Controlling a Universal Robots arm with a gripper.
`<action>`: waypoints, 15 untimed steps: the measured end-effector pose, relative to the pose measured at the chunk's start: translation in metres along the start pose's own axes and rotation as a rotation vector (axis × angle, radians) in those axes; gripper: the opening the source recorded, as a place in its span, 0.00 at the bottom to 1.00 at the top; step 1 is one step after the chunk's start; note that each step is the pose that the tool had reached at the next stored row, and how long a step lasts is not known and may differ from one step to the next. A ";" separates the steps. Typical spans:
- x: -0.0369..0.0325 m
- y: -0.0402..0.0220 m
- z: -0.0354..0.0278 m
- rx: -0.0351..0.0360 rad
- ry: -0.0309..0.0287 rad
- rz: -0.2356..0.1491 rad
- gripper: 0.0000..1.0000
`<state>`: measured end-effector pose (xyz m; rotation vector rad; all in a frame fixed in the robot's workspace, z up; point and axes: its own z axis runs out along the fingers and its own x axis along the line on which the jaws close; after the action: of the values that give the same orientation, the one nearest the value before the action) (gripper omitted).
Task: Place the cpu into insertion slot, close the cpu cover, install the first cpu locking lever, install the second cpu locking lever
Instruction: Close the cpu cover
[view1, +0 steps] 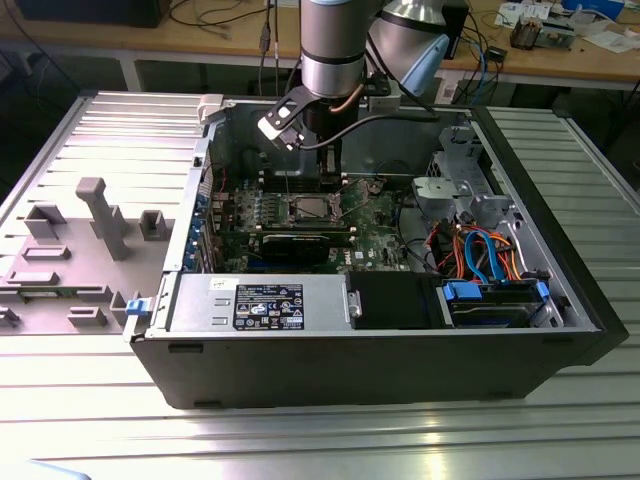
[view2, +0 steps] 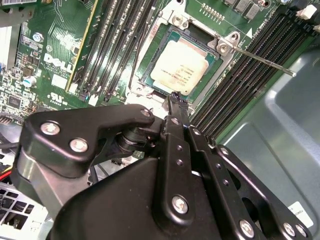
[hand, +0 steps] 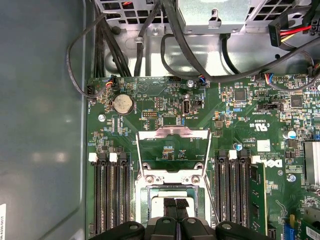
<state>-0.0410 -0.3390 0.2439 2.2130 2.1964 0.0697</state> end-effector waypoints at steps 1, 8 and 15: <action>0.0000 0.0000 0.0000 0.0001 -0.0001 0.000 0.11; 0.0001 0.0001 -0.0001 -0.0001 0.0000 0.000 0.11; 0.0003 0.0009 -0.0169 0.0000 -0.0001 0.000 0.11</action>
<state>-0.0409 -0.3390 0.2609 2.2129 2.1964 0.0696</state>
